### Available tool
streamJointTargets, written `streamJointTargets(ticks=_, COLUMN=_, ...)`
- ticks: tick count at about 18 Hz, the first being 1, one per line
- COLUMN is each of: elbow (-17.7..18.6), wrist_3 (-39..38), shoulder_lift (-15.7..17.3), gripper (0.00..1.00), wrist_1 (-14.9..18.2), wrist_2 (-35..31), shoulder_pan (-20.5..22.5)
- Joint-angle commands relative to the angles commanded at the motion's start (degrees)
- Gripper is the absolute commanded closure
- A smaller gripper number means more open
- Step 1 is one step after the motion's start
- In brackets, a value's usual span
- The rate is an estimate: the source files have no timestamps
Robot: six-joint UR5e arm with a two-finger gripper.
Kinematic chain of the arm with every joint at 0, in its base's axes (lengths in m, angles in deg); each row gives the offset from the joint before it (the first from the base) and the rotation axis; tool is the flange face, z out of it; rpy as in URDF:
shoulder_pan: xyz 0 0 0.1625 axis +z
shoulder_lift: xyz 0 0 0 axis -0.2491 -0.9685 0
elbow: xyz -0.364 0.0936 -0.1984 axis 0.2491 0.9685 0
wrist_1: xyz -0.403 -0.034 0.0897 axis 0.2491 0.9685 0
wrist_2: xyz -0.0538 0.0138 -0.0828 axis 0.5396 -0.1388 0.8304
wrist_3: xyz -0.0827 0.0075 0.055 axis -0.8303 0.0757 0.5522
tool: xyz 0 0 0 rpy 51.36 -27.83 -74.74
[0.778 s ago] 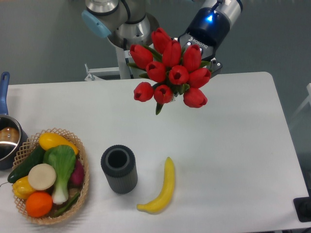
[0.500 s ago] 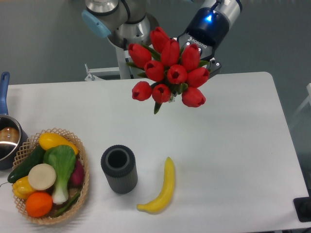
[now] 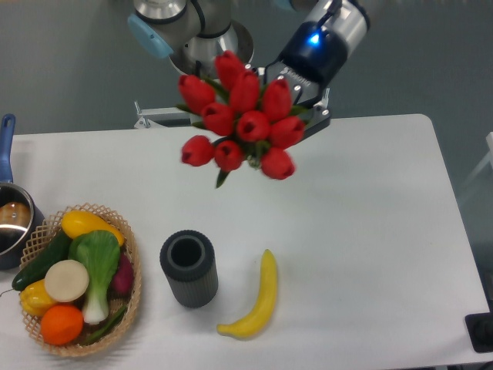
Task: Insert the flowers into the vase
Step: 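Carry the red tulip bunch with the gripper toward the black vase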
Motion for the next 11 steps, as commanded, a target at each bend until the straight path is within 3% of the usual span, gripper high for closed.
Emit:
streamJointTargets(ticks=4, elbow=-0.9, wrist_3=-0.1, shoulder_lift=-1.7, gripper=0.62, wrist_1=-1.1, wrist_2=0.4, shoulder_pan=-2.7)
streamJointTargets(ticks=8, elbow=-0.9, wrist_3=0.3, shoulder_lift=-4.7, gripper=0.62, wrist_1=-5.2, wrist_2=2.8, shoulder_pan=-5.0)
streamJointTargets(ticks=11, elbow=-1.1, wrist_3=2.6, shoulder_lift=-6.6, gripper=0.62, wrist_1=-5.5, wrist_2=4.1, shoulder_pan=-6.0)
